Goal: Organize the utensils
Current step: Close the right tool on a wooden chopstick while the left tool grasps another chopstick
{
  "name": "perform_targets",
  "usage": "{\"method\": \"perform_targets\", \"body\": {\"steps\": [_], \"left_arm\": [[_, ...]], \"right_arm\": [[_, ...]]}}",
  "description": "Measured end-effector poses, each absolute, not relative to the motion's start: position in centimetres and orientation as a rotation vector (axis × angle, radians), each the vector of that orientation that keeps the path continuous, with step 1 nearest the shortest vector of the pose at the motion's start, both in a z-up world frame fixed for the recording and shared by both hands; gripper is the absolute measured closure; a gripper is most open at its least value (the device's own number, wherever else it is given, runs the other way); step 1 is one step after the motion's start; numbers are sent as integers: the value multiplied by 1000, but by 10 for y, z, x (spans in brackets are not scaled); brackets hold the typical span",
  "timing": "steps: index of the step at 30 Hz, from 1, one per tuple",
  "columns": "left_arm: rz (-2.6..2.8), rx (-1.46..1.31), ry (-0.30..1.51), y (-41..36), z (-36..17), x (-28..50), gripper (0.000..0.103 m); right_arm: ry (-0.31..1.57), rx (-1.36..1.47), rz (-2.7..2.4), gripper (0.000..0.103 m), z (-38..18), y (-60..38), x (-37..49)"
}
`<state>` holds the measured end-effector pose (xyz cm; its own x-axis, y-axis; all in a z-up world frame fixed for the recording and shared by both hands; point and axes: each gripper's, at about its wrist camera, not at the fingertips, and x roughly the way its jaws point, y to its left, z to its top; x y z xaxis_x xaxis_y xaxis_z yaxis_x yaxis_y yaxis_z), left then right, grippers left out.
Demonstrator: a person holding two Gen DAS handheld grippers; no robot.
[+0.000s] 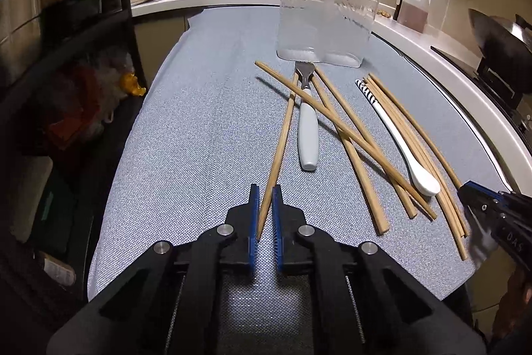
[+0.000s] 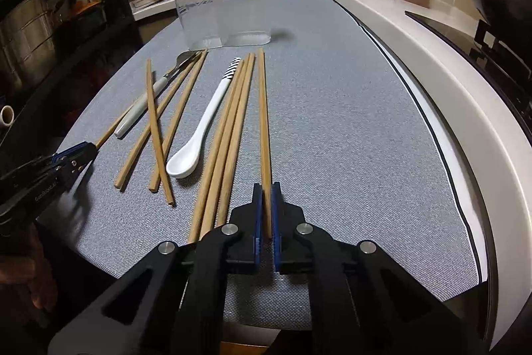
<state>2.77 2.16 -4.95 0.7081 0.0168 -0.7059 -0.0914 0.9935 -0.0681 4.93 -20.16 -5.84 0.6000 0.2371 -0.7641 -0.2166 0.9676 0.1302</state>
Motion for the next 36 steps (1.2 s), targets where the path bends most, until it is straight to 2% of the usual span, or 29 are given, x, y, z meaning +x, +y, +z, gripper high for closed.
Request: {"method": "perform_targets", "body": {"steps": [36], "left_arm": [[99, -74, 751, 11, -50, 32, 97]], "right_arm": [[869, 37, 258, 97, -60, -205, 54]]}}
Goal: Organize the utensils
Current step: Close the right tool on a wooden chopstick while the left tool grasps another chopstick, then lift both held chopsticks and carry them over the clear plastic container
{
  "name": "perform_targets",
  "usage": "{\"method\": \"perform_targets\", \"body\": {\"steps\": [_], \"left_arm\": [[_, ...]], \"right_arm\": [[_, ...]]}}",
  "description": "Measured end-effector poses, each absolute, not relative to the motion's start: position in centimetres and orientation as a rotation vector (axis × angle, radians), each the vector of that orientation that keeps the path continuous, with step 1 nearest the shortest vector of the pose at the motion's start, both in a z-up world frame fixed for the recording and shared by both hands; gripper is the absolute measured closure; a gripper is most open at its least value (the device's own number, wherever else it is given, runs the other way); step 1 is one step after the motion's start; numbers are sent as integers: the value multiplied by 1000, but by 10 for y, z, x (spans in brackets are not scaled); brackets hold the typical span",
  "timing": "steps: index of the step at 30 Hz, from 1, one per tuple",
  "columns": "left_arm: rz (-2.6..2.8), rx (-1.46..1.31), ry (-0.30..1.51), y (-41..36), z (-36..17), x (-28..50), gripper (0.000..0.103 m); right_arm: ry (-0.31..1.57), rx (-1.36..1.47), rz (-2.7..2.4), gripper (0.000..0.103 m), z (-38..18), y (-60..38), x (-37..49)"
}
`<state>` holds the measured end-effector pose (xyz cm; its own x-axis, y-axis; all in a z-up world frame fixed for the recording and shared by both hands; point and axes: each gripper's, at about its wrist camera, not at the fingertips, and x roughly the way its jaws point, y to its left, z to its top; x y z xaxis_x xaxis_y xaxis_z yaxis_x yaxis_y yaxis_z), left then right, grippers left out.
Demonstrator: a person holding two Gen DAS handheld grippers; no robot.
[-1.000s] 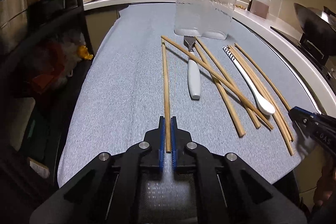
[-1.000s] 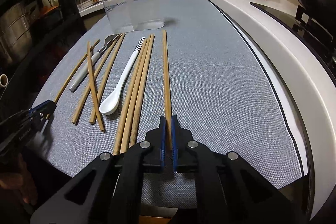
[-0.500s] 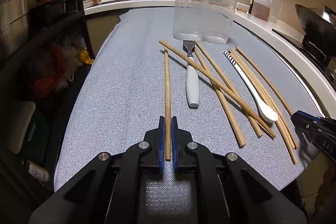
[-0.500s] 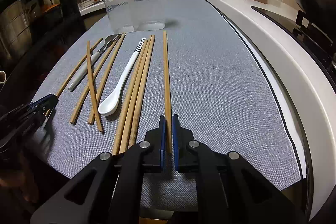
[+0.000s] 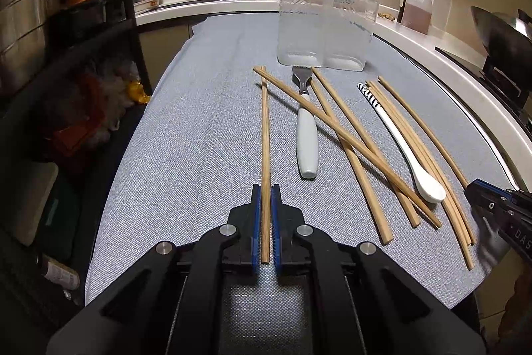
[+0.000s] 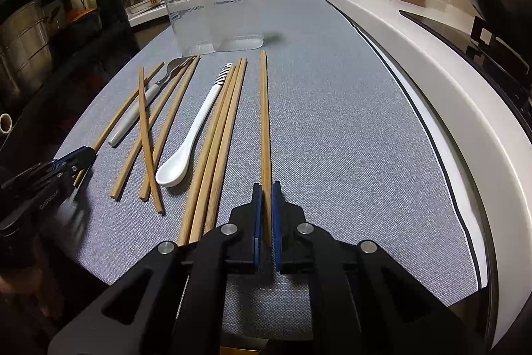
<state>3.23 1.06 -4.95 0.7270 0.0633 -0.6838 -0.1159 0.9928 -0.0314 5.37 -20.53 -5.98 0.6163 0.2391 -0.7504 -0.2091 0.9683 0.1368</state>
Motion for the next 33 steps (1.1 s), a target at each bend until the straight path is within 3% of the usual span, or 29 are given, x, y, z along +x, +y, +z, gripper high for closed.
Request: {"method": "perform_targets", "body": {"steps": [14, 33], "left_arm": [[85, -36, 741, 21, -30, 10, 97], [26, 51, 551, 30, 44, 1, 97]], "right_arm": [[805, 23, 265, 97, -28, -205, 45], [670, 54, 225, 97, 34, -213, 35]]}}
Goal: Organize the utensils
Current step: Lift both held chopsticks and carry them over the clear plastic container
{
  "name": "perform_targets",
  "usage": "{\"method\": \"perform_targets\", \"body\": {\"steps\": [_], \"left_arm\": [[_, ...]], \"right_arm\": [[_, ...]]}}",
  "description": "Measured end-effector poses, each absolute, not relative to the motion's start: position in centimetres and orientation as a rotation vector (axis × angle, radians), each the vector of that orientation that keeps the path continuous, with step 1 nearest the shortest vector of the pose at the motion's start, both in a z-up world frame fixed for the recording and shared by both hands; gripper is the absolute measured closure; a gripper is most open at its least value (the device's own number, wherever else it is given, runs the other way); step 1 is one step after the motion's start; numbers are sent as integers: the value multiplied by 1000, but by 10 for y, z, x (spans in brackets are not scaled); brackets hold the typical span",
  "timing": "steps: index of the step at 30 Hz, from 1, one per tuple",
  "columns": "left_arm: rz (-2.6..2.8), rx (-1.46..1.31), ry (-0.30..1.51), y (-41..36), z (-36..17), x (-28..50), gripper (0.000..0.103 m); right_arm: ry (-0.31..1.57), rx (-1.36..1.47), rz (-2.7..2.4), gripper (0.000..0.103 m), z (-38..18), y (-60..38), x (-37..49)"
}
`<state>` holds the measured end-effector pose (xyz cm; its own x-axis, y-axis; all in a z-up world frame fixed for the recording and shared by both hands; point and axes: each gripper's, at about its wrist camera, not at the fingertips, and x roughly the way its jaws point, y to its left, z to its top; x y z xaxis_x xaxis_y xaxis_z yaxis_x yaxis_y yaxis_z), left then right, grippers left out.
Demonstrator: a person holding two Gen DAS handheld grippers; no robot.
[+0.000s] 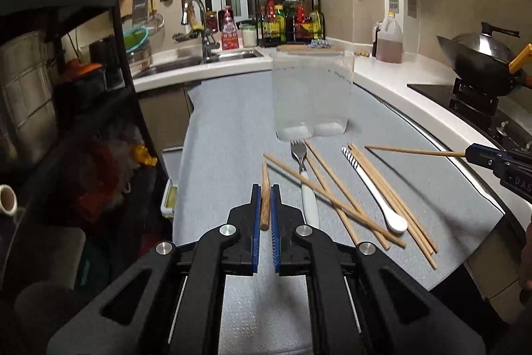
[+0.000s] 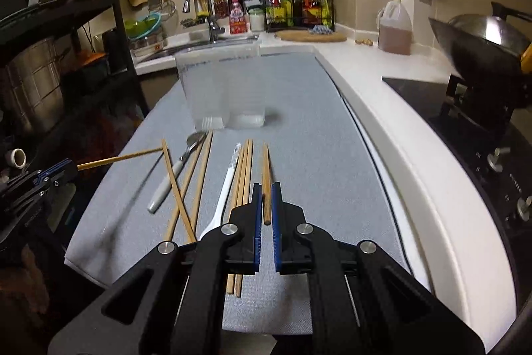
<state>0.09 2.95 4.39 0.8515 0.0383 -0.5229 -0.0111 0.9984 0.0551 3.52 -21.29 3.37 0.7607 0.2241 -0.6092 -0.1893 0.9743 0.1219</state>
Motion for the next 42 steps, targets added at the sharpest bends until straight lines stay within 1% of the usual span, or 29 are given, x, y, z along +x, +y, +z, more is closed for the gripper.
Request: {"method": "perform_targets", "body": {"steps": [8, 17, 29, 34, 38, 42], "left_arm": [[25, 54, 480, 36, 76, 9, 97], [-3, -4, 457, 53, 109, 26, 97], [-84, -141, 557, 74, 132, 57, 97], [-100, -161, 553, 77, 147, 67, 97], [-128, -174, 554, 79, 164, 81, 97], [-166, -186, 550, 80, 186, 104, 97]], "right_arm": [[587, 43, 239, 97, 68, -215, 46], [533, 38, 266, 97, 98, -213, 58], [525, 75, 299, 97, 131, -214, 83], [531, 87, 323, 97, 143, -211, 95], [522, 105, 345, 97, 161, -210, 110], [489, 130, 375, 97, 194, -210, 131]]}}
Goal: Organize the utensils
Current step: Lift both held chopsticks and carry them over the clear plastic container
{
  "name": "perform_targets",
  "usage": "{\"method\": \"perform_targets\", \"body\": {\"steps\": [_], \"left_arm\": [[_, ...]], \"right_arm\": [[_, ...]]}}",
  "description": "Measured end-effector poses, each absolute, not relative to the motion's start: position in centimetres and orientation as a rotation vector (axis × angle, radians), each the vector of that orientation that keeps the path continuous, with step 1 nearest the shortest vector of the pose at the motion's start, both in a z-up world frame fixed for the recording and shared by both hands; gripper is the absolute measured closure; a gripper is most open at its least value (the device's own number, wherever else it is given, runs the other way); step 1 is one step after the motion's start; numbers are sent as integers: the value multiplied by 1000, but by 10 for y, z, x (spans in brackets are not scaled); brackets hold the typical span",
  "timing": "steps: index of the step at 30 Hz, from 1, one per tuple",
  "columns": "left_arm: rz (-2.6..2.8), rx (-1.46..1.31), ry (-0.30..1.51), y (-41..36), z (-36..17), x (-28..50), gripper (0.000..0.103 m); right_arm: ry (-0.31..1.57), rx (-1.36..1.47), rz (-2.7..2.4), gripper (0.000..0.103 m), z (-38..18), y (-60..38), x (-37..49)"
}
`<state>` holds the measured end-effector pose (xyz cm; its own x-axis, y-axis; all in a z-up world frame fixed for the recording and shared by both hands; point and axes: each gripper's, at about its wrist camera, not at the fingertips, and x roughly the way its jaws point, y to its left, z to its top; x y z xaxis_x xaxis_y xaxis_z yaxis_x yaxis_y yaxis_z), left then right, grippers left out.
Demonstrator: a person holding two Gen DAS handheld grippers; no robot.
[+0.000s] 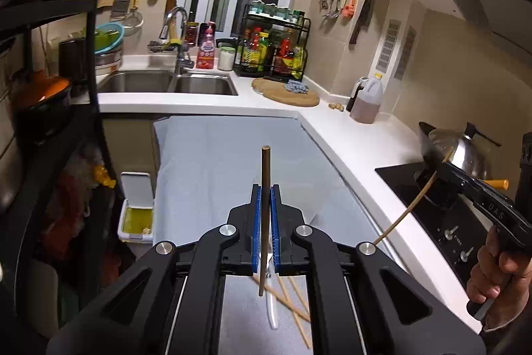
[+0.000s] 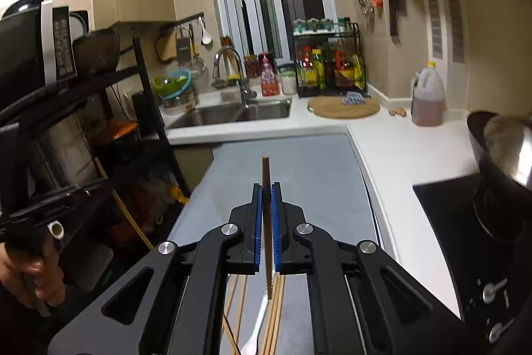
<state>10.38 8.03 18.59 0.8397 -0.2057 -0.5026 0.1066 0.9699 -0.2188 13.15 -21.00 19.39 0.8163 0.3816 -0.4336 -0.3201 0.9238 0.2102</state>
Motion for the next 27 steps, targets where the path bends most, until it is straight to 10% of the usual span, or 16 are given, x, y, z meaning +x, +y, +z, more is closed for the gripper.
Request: {"method": "perform_targets", "body": {"steps": [13, 27], "left_arm": [[-210, -197, 411, 70, 273, 196, 97], [-250, -233, 652, 54, 164, 274, 97]], "right_arm": [[316, 165, 379, 97, 277, -193, 214], [539, 210, 360, 97, 159, -175, 291]]}}
